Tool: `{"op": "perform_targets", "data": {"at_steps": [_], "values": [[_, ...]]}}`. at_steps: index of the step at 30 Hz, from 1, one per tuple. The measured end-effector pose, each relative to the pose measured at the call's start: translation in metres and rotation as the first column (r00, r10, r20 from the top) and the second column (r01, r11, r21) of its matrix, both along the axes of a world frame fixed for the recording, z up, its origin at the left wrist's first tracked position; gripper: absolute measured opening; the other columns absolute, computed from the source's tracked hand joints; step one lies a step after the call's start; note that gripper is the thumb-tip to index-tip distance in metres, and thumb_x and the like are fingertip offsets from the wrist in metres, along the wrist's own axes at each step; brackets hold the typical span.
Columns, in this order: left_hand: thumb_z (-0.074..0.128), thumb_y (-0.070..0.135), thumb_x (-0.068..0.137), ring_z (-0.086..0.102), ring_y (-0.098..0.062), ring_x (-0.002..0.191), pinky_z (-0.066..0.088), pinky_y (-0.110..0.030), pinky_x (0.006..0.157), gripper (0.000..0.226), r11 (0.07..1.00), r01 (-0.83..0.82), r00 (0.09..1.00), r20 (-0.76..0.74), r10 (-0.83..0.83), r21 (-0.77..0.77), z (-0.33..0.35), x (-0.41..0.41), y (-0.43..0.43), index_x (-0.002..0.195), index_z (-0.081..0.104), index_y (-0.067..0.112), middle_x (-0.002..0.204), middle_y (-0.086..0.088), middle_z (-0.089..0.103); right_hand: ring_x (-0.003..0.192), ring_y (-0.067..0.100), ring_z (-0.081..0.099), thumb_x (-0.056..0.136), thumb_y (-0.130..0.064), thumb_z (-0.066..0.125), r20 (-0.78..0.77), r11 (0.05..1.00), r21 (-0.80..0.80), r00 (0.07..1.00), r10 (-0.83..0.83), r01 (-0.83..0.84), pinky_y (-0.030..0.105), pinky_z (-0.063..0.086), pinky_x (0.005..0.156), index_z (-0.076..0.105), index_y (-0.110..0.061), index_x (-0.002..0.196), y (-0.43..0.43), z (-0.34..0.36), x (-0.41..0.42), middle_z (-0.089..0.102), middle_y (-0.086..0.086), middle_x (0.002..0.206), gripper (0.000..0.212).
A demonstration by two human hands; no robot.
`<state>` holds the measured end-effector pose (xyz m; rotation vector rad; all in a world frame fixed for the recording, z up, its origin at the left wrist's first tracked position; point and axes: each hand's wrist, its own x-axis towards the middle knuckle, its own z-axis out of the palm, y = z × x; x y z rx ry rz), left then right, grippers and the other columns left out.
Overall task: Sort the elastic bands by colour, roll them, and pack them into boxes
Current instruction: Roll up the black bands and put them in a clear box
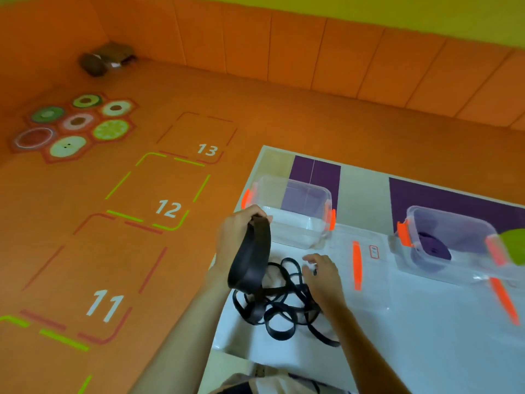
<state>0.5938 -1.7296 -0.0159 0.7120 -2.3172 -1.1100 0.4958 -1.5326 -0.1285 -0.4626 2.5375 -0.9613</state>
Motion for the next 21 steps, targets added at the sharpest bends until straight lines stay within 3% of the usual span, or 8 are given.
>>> {"op": "perform_targets", "data": {"at_steps": [2, 3, 6, 9, 12, 14, 17, 21], "values": [[0.07, 0.03, 0.098, 0.054, -0.006, 0.062, 0.039, -0.024, 0.057, 0.021, 0.998, -0.013, 0.999, 0.045, 0.015, -0.059, -0.002, -0.003, 0.004, 0.079, 0.064, 0.027, 0.059, 0.013, 0.055, 0.109, 0.018, 0.072, 0.103, -0.039, 0.063, 0.269, 0.97, -0.234, 0.963, -0.008, 0.073, 0.024, 0.051, 0.088, 0.074, -0.031, 0.105, -0.011, 0.044, 0.005, 0.077, -0.005, 0.112, 0.014], [0.067, 0.03, 0.098, 0.056, -0.011, 0.065, 0.042, -0.028, 0.059, 0.017, 0.995, -0.007, 0.997, 0.08, 0.016, -0.104, -0.002, -0.006, 0.006, 0.082, 0.064, 0.028, 0.062, 0.012, 0.055, 0.108, 0.019, 0.075, 0.101, -0.054, 0.06, 0.403, 0.941, -0.323, 0.914, 0.039, 0.103, 0.027, 0.055, 0.089, 0.075, -0.032, 0.106, -0.015, 0.065, 0.009, 0.079, -0.004, 0.109, 0.027], [0.066, 0.024, 0.093, 0.061, -0.022, 0.074, 0.045, -0.034, 0.061, 0.005, 0.955, 0.027, 0.975, 0.218, 0.039, -0.294, -0.003, -0.015, 0.011, 0.092, 0.065, 0.028, 0.075, 0.006, 0.065, 0.114, 0.027, 0.076, 0.092, -0.076, 0.059, 0.689, 0.827, -0.524, 0.672, 0.27, 0.205, 0.05, 0.061, 0.098, 0.07, -0.037, 0.125, -0.024, 0.106, 0.028, 0.078, 0.006, 0.122, 0.052], [0.067, 0.015, 0.09, 0.06, -0.022, 0.077, 0.045, -0.034, 0.06, 0.016, 0.929, 0.052, 0.955, 0.29, 0.06, -0.367, -0.005, -0.023, 0.016, 0.098, 0.064, 0.029, 0.084, 0.004, 0.068, 0.113, 0.029, 0.075, 0.091, -0.048, 0.081, 0.629, 0.786, -0.614, 0.646, 0.434, 0.07, 0.048, 0.063, 0.092, 0.06, -0.047, 0.13, -0.027, 0.123, 0.046, 0.077, 0.008, 0.119, 0.045], [0.065, 0.005, 0.086, 0.058, -0.024, 0.074, 0.044, -0.035, 0.058, 0.024, 0.919, 0.048, 0.962, 0.267, 0.063, -0.391, -0.01, -0.026, 0.017, 0.099, 0.067, 0.025, 0.083, 0.003, 0.069, 0.083, 0.027, 0.076, 0.08, -0.024, 0.087, 0.616, 0.85, -0.523, 0.716, 0.328, 0.06, 0.035, 0.06, 0.073, 0.051, -0.045, 0.134, -0.019, 0.129, 0.043, 0.074, 0.027, 0.095, 0.069], [0.067, 0.002, 0.084, 0.063, -0.026, 0.08, 0.047, -0.034, 0.059, 0.029, 0.928, 0.053, 0.965, 0.258, 0.048, -0.369, -0.016, -0.024, 0.014, 0.103, 0.07, 0.023, 0.089, 0.003, 0.073, 0.078, 0.02, 0.073, 0.072, -0.034, 0.089, 0.625, 0.869, -0.475, 0.748, 0.223, 0.139, 0.03, 0.058, 0.071, 0.057, -0.041, 0.132, -0.007, 0.132, 0.031, 0.078, 0.019, 0.095, 0.068], [0.078, 0.017, 0.088, 0.066, -0.019, 0.102, 0.054, -0.034, 0.072, 0.032, 0.95, 0.142, 0.965, 0.253, -0.07, -0.279, -0.029, -0.021, 0.013, 0.117, 0.072, 0.026, 0.109, 0.008, 0.074, 0.083, 0.016, 0.072, 0.07, -0.055, 0.089, 0.584, 0.819, -0.509, 0.805, 0.104, 0.264, 0.034, 0.058, 0.079, 0.07, -0.037, 0.121, 0.012, 0.136, 0.012, 0.081, 0.008, 0.103, 0.057], [0.088, 0.041, 0.083, 0.064, -0.006, 0.105, 0.056, -0.031, 0.089, 0.048, 0.971, 0.235, 0.943, 0.233, -0.238, 0.044, -0.041, -0.016, 0.018, 0.122, 0.061, 0.034, 0.114, 0.02, 0.066, 0.079, 0.012, 0.066, 0.092, -0.05, 0.076, 0.488, 0.761, -0.577, 0.872, 0.029, 0.297, 0.033, 0.054, 0.078, 0.075, -0.03, 0.11, 0.02, 0.138, 0.0, 0.078, 0.006, 0.106, 0.027]]}}
